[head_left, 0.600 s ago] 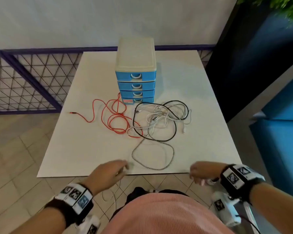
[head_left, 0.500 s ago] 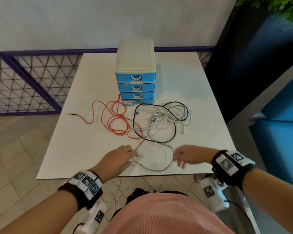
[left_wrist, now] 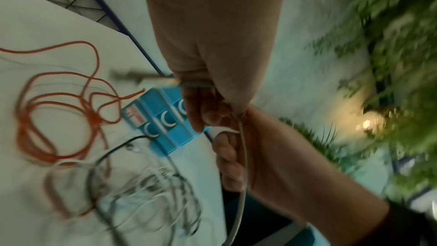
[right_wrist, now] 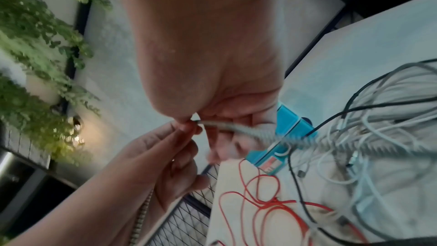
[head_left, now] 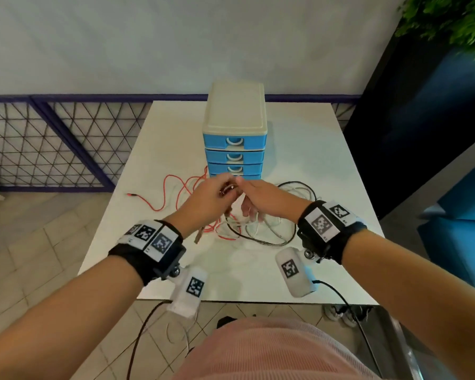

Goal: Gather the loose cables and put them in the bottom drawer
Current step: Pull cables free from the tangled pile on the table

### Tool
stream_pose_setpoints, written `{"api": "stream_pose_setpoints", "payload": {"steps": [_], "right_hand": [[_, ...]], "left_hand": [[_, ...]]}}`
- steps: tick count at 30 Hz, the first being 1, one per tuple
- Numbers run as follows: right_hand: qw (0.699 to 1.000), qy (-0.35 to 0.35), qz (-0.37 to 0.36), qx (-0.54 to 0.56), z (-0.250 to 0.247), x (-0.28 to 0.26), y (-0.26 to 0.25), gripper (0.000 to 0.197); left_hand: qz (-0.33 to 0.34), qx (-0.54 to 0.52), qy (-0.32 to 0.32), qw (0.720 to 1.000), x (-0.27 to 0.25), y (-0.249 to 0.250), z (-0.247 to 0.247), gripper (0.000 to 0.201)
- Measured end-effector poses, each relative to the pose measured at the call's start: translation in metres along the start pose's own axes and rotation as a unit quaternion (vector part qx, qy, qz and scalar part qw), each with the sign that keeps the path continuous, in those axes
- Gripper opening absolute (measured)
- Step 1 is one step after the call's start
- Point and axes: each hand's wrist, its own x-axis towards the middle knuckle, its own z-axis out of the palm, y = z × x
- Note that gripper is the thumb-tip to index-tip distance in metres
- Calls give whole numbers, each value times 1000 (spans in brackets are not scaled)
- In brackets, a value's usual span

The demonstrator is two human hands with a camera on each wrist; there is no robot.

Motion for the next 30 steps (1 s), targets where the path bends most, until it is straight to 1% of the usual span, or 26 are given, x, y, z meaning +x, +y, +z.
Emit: {"api": "stream_pose_setpoints", "payload": {"steps": [1,2,3,4,6,7,9,10,13,14,15,16,17,18,19,20,21,22,23,24,25,26,27,28,29,30], "right_hand": [[999,12,5,39,-2,2,-5,49],[997,25,10,79,-5,3,-9,46],[994,36,9,105,-9,4,-11,42],[993,46,2,110,-14,4,-11,39],[992,65,-12,106,-25,2,-7,35],[991,77,-15,107,-31,1,-4,35],[992,81,-15,95,-42,-2,4,35],[994,69,-14,87,-44,-2,6,34],[997,14,-18,78,-41,-2,-3,34],[998,-4,-22,62,-37,-1,-9,36],[998,-16,-28,50,-33,0,-16,38],[998,-14,-33,56,-29,3,-21,40],[996,6,-35,85,-27,5,-26,39],[990,41,-32,128,-28,8,-30,38],[982,80,-32,169,-30,10,-32,38],[971,114,-35,207,-33,13,-31,38],[960,141,-41,240,-36,15,-28,37],[949,163,-47,266,-38,17,-23,37],[939,183,-49,287,-39,18,-17,36],[927,201,-45,312,-40,19,-12,35],[912,217,-39,345,-40,19,-9,34],[894,232,-35,382,-41,18,-8,33],[876,245,-37,414,-43,17,-8,33],[862,257,-44,435,-47,15,-11,33],[857,271,-49,436,-53,12,-14,33],[862,292,-52,410,-61,12,-14,34]], "left_hand": [[-33,-43,15,998,6,8,-6,14],[-68,-80,8,994,11,14,-13,21],[-100,-118,-17,988,13,16,-18,27],[-123,-154,-49,979,14,16,-24,28],[-149,-203,-97,963,11,10,-34,26],[-151,-211,-104,960,9,6,-39,26],[-147,-184,-82,968,6,-2,-46,22],[-138,-152,-67,977,6,-3,-48,20],[-73,-20,-46,996,11,6,-48,20],[-49,1,-38,998,13,12,-45,18],[-30,-6,-14,999,15,18,-41,16],[-26,-50,29,998,18,22,-35,14],[-36,-132,88,987,20,27,-28,16],[-56,-244,139,958,22,30,-20,18],[-76,-362,160,915,22,36,-12,21],[-91,-459,152,871,23,42,-3,27],[-97,-517,127,841,24,47,5,40],[-91,-533,95,836,25,52,12,58],[-78,-507,63,856,23,58,19,79],[-68,-455,29,888,21,61,25,98],[-69,-381,2,922,18,63,29,111],[-81,-313,-17,946,16,60,34,116],[-95,-258,-43,961,14,53,37,114],[-103,-230,-87,964,12,43,39,102],[-100,-236,-148,955,10,33,40,72],[-96,-253,-204,941,7,21,40,35]]}}
